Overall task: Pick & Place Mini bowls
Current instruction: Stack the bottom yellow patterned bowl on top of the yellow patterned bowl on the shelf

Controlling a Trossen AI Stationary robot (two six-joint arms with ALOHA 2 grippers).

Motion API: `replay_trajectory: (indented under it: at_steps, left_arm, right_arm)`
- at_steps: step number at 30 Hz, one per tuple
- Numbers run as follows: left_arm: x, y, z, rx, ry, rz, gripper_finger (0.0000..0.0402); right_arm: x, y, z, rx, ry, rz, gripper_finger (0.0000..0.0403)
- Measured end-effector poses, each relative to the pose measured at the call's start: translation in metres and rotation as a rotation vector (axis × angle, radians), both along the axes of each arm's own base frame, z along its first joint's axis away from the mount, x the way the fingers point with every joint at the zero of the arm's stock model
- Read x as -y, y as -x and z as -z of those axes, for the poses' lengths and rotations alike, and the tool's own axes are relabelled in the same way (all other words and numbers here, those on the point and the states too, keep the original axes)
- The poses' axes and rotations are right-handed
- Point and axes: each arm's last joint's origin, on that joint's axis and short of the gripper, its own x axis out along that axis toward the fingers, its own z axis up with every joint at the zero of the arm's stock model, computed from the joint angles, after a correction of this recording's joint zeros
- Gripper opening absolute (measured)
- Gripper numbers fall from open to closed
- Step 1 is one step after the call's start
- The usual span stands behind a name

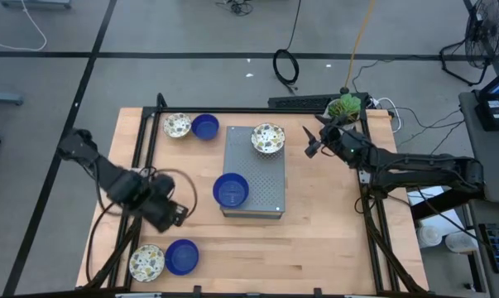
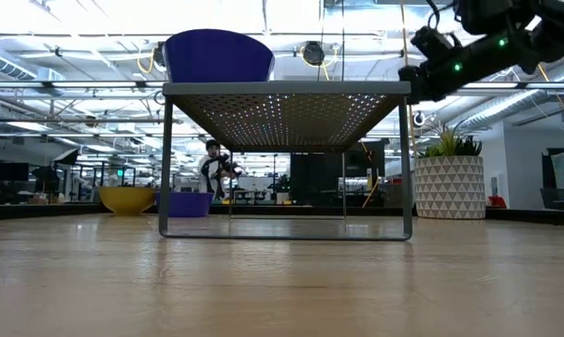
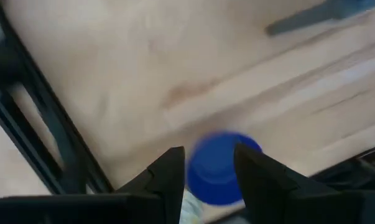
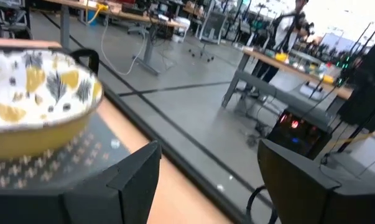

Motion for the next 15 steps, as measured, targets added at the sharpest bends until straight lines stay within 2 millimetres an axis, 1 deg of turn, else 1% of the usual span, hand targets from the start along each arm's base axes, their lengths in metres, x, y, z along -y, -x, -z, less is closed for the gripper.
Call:
replay_trajectory:
  at_steps: [4,7,11,15]
  left_arm:
    - [0.024,0.006,0.022,-0.015,0.112,-0.190,0.0140]
    - [0.042,0.013,0.039,-0.080,0.198,-0.274,0.0140]
    - [0.061,0.027,0.058,-0.188,0.221,-0.295,0.0140]
    - [0.070,0.031,0.073,-0.116,0.138,-0.265,0.0140]
  right_arm:
    - [-0.001,0.003,0.013,0.013,-0.043,-0.008,0.0254]
    - [-0.003,0.003,0.020,0.045,-0.098,-0.060,0.0254]
    - [-0.006,0.002,0.023,0.116,-0.167,-0.169,0.0254]
    - [-0.010,0.002,0.027,0.163,-0.241,-0.269,0.0254]
